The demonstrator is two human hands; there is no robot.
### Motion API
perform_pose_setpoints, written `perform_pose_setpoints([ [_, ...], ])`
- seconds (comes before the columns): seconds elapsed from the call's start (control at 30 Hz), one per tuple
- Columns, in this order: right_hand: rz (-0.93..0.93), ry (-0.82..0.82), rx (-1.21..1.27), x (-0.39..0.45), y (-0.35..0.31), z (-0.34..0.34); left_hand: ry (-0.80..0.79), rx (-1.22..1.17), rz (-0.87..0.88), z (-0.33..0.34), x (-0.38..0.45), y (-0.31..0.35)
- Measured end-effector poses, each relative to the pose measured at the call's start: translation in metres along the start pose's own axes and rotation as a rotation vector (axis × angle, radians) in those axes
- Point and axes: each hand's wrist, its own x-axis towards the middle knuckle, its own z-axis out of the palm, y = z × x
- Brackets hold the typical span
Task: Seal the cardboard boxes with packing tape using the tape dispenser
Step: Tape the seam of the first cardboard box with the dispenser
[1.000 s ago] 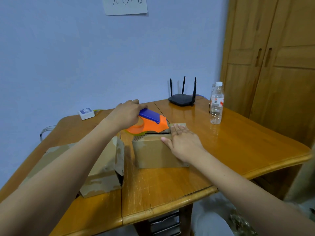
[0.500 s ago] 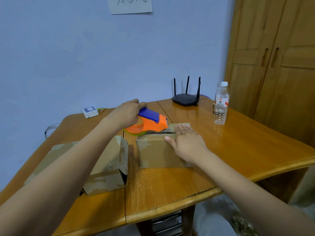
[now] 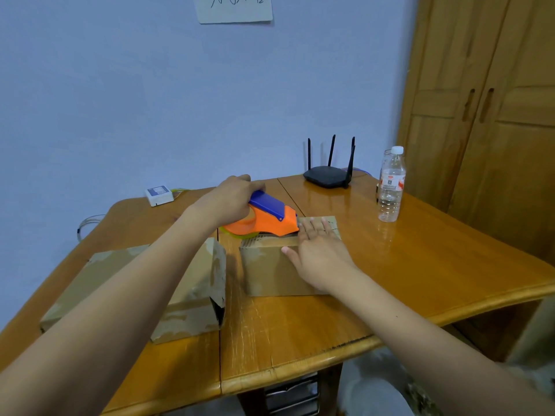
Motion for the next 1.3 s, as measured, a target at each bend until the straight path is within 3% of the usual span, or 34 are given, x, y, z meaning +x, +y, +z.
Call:
perform_pose_setpoints([
  [1.03, -0.02, 0.003, 0.054, -0.004, 0.007, -0.002, -0.031, 0.145, 0.003, -0.011, -0.008, -0.015],
  [1.3, -0.017, -0.03, 0.067, 0.0, 0.007, -0.002, -0.01, 0.13, -0.063, -0.016, -0.034, -0.049],
])
